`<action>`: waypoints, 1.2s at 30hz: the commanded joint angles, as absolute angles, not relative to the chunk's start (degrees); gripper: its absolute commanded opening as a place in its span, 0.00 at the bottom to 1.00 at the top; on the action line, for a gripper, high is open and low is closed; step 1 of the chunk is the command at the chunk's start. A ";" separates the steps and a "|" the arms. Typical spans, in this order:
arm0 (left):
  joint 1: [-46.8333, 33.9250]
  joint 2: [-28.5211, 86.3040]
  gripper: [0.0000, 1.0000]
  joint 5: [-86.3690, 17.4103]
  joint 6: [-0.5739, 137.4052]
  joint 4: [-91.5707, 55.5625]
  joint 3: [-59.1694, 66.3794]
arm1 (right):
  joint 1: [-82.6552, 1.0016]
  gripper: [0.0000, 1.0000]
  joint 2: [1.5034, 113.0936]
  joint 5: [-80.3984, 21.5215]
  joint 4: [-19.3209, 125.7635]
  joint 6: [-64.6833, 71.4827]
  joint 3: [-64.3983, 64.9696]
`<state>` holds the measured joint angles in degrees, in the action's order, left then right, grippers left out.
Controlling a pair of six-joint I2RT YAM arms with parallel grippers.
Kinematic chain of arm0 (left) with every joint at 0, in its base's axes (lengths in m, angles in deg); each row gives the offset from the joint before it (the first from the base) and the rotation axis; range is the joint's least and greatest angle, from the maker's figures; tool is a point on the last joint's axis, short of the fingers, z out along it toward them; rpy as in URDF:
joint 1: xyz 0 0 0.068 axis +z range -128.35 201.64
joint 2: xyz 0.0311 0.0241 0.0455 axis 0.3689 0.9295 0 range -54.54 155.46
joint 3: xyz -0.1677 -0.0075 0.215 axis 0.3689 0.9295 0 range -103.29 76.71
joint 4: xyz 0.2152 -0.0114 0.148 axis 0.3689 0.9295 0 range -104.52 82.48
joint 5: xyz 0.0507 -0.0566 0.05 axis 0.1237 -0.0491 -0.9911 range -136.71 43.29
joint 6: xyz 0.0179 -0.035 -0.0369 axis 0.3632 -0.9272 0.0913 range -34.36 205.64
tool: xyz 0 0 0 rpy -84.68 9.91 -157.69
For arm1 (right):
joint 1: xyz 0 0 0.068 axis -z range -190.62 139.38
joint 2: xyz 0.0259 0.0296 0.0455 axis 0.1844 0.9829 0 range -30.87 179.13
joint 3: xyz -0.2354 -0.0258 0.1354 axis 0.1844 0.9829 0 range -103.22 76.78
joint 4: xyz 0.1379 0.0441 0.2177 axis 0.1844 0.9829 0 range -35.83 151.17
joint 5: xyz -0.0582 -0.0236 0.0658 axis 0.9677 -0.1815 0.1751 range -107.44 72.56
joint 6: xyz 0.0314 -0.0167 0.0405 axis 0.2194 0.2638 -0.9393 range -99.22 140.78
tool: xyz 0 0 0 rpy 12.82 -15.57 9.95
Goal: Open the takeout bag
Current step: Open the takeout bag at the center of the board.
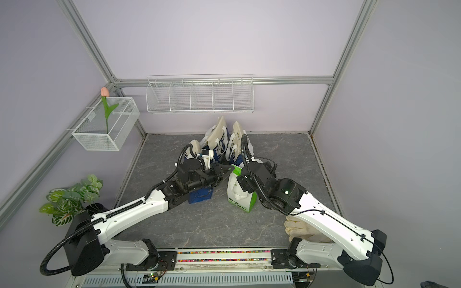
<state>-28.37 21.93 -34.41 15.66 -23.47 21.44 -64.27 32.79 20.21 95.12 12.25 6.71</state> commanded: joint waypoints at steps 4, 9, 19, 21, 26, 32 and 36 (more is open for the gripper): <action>-28.66 22.60 0.00 -33.59 17.42 -22.92 18.01 | -60.32 0.91 29.38 14.82 93.29 10.28 8.75; -28.65 22.47 0.00 -33.78 18.04 -21.77 17.58 | -58.70 0.92 30.65 10.46 95.30 9.44 7.37; -28.71 22.51 0.00 -33.99 17.95 -21.77 16.88 | -63.00 0.92 33.23 12.06 93.32 14.05 5.23; -28.69 22.50 0.00 -33.97 17.83 -21.79 16.53 | -64.66 0.92 34.26 12.55 93.10 15.07 5.32; -28.82 21.95 0.00 -33.99 17.60 -21.62 15.91 | -65.73 0.93 37.10 17.96 93.65 14.38 5.06; -29.24 21.10 0.00 -34.15 17.53 -21.05 15.98 | -64.54 0.97 40.15 23.58 94.04 13.07 5.45; -29.22 19.20 0.00 -35.09 17.46 -19.42 15.76 | -61.10 1.00 40.01 22.03 94.14 10.84 8.39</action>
